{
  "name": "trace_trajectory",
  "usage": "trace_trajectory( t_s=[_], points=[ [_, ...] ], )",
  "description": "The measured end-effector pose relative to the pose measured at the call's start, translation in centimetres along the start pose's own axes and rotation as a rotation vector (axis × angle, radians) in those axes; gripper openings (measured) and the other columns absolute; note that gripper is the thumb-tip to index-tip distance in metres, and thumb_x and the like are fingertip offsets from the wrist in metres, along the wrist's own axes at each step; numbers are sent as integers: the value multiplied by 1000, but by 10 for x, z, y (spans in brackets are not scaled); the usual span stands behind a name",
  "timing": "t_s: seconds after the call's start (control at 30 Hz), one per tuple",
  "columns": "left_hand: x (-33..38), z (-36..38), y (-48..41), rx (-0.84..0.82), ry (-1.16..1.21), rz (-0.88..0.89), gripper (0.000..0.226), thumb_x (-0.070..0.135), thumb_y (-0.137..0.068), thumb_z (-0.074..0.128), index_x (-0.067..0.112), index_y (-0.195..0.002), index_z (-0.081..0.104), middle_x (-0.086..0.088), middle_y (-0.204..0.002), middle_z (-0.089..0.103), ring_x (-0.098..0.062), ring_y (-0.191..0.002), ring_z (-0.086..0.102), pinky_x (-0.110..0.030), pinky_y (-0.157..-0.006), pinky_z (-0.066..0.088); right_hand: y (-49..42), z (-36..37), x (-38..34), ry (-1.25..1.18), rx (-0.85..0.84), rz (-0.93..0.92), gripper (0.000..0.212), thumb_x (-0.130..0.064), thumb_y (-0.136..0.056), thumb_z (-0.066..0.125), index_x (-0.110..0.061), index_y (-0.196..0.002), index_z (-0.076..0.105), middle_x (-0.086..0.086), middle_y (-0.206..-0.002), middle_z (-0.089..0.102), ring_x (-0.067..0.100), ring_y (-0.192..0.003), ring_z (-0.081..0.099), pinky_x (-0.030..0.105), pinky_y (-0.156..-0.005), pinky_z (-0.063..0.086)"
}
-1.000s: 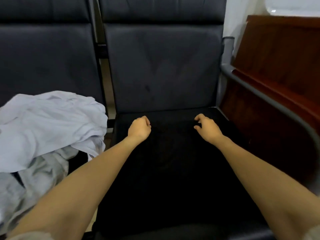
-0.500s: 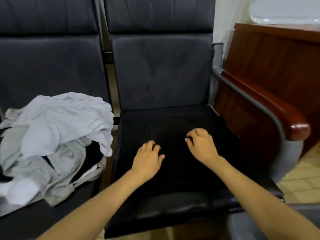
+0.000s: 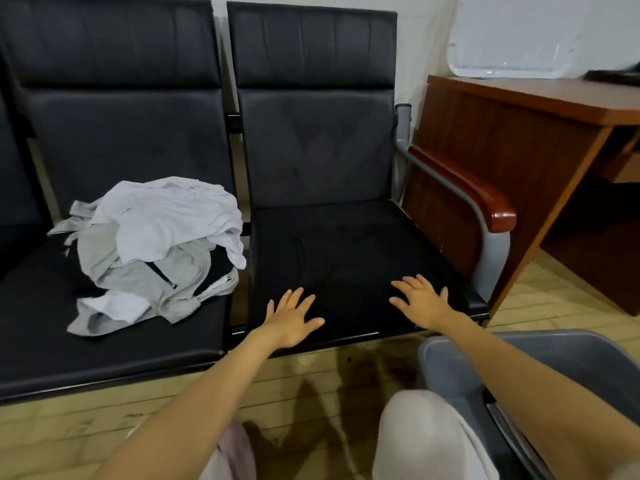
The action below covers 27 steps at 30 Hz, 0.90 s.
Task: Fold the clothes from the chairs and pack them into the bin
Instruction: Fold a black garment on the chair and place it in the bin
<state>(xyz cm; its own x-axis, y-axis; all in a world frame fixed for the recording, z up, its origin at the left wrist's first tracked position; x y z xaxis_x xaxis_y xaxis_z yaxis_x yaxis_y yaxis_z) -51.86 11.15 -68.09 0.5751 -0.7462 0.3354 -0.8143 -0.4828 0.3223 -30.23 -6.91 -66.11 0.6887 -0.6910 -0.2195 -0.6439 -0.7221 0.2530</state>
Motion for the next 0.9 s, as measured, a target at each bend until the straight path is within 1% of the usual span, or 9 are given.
trace_trajectory(
  t_s=[0.17,0.33,0.43,0.5,0.57,0.63,0.7,0.77,0.9],
  points=[
    [-20,-9,6,352,77,-130,47,28,-98,49,13,-141,37,-11,-144,37,-30,-131,37,-41,-105,35,5,-1,31,-289,189,226,50,-30,-100,46,-13,-145,30,17,-145,35,39,-127,40,53,-104,37],
    [-30,-23,6,299,3,-268,37,43,-93,55,18,-120,54,-4,-121,59,-26,-117,51,-38,-96,33,1,-4,42,-144,219,254,51,-32,-96,56,-13,-141,39,14,-139,43,35,-130,36,47,-105,37],
    [-29,-33,6,247,74,-276,36,40,-88,62,18,-116,59,-1,-115,61,-24,-115,54,-35,-94,33,-4,-11,42,-63,203,239,39,-35,-93,59,-18,-128,53,11,-130,50,32,-126,37,45,-101,35],
    [-27,-38,4,231,267,-245,32,30,-85,67,12,-110,62,-4,-105,63,-24,-105,59,-30,-82,41,-5,-15,42,-34,199,194,31,-33,-91,62,-18,-118,58,10,-122,51,32,-121,39,43,-98,35],
    [-28,-41,3,240,475,-220,26,23,-82,71,10,-103,62,-5,-101,63,-21,-95,60,-28,-76,43,-5,-21,41,-60,226,102,24,-27,-90,63,-16,-109,56,9,-113,53,30,-112,45,41,-92,39],
    [-35,-46,4,294,645,-232,26,19,-79,76,12,-98,59,-4,-103,62,-21,-94,59,-29,-78,45,-3,-30,40,-166,298,22,19,-21,-89,63,-15,-98,48,8,-94,57,27,-91,54,38,-79,42],
    [-45,-47,5,349,733,-264,31,13,-76,79,12,-96,55,-6,-107,59,-24,-98,59,-34,-85,48,-1,-41,39,-116,432,-1,23,-20,-88,65,-16,-98,44,4,-84,57,25,-83,56,37,-78,39],
    [-53,-45,7,334,649,-298,35,7,-76,78,9,-100,53,-10,-106,58,-26,-96,58,-35,-86,47,-1,-44,42,67,449,39,30,-24,-87,67,-17,-109,48,4,-100,60,25,-98,56,39,-89,36],
    [-59,-39,7,278,533,-315,51,5,-74,78,4,-118,52,-10,-100,58,-29,-98,60,-40,-89,47,-3,-29,42,331,324,132,48,-27,-86,65,-21,-130,46,8,-130,44,29,-125,34,45,-104,27]
  ],
)
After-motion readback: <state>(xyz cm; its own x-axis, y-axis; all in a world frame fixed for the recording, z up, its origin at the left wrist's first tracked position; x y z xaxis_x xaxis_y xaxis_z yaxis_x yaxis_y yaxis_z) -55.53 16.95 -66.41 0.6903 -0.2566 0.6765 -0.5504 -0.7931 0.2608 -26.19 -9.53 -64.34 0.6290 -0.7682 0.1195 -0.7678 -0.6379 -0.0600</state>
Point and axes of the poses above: each hand's wrist, its own y-axis away from the middle knuckle, its own z-axis out of the palm, x = y × z, the point moved 1 cm from there along -y, towards the middle knuckle
